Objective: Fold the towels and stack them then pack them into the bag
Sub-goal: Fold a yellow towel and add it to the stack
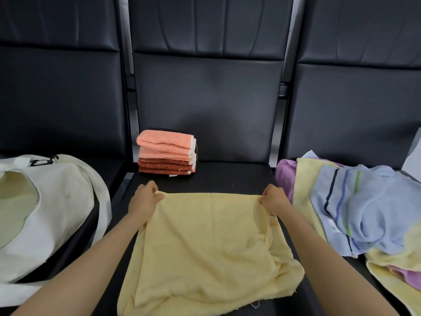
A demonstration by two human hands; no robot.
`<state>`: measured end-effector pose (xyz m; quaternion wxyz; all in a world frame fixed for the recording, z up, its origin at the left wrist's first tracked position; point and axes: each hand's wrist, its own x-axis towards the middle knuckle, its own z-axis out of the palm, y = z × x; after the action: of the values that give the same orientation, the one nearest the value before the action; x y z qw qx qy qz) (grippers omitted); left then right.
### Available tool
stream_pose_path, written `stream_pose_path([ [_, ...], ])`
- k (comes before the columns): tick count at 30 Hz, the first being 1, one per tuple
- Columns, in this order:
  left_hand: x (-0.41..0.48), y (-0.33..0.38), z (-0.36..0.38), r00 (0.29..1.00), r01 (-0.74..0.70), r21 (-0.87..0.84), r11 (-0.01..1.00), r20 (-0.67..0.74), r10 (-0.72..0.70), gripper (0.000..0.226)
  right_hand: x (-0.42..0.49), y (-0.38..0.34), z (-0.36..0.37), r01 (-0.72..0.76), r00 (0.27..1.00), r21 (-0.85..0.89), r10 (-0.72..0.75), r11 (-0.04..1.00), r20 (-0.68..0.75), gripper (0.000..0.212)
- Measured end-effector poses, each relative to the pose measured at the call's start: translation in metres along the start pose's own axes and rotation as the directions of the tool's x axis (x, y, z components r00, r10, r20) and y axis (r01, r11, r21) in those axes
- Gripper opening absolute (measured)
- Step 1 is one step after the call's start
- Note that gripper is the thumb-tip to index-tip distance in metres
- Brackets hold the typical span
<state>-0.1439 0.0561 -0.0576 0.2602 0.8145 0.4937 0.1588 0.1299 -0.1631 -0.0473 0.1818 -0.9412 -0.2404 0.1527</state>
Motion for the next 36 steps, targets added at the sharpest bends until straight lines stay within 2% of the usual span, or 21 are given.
stream_pose_path([
  [3,0.004,0.007,-0.005,0.993,0.086,0.004,0.996,0.080,-0.086,0.030,0.000,-0.002,0.001,-0.040,0.999,0.004,0.040,0.999,0.023,0.034],
  [6,0.006,0.011,-0.013,0.976,0.109,0.062,0.992,0.183,-0.119,0.041,-0.006,0.002,0.000,0.010,0.999,-0.053,-0.008,0.999,0.035,0.033],
  [10,-0.006,0.015,-0.024,0.978,0.021,0.032,0.999,0.205,-0.027,0.031,-0.026,0.011,-0.015,0.112,0.993,-0.086,-0.110,0.990,0.032,0.027],
  [13,-0.018,0.021,-0.041,0.994,-0.031,-0.092,0.995,0.099,0.040,0.016,-0.042,0.015,-0.039,0.137,0.989,-0.044,-0.139,0.990,-0.047,0.020],
  [14,-0.023,0.027,-0.049,0.996,-0.070,-0.135,0.988,0.038,0.076,0.013,-0.048,0.013,-0.048,0.127,0.990,0.021,-0.125,0.992,-0.072,0.016],
  [16,-0.035,0.044,-0.070,0.983,-0.167,-0.216,0.962,-0.111,0.146,0.014,-0.063,0.007,-0.070,0.119,0.989,0.282,-0.088,0.952,-0.121,0.014],
  [18,-0.048,0.067,-0.093,0.952,-0.243,-0.299,0.923,-0.258,0.167,0.018,-0.081,-0.003,-0.096,0.136,0.986,0.551,-0.059,0.823,-0.154,0.015],
  [20,-0.059,0.090,-0.115,0.935,-0.286,-0.453,0.844,-0.324,0.143,0.014,-0.099,-0.012,-0.124,0.172,0.983,0.763,-0.057,0.623,-0.175,0.017],
  [23,-0.069,0.115,-0.141,0.943,-0.309,-0.682,0.663,-0.311,0.120,0.013,-0.123,-0.023,-0.166,0.343,0.939,0.870,-0.138,0.355,-0.314,0.009],
  [25,-0.072,0.127,-0.158,0.957,-0.284,-0.811,0.512,-0.275,0.094,0.011,-0.132,-0.025,-0.188,0.427,0.902,0.856,-0.200,0.292,-0.382,0.013],
  [27,-0.072,0.135,-0.172,0.968,-0.249,-0.902,0.354,-0.231,0.093,0.006,-0.139,-0.024,-0.205,0.463,0.881,0.832,-0.256,0.304,-0.397,0.014],
  [28,-0.073,0.137,-0.177,0.966,-0.259,-0.911,0.322,-0.234,0.114,0.005,-0.143,-0.023,-0.211,0.482,0.870,0.818,-0.279,0.313,-0.406,0.012],
  [33,-0.086,0.143,-0.190,0.916,-0.402,-0.800,0.446,-0.356,0.187,0.020,-0.164,-0.029,-0.224,0.560,0.827,0.756,-0.292,0.339,-0.481,0.012],
  [36,-0.088,0.147,-0.195,0.905,-0.417,-0.713,0.565,-0.382,0.186,0.028,-0.165,-0.034,-0.227,0.554,0.829,0.709,-0.212,0.437,-0.517,0.023],
])
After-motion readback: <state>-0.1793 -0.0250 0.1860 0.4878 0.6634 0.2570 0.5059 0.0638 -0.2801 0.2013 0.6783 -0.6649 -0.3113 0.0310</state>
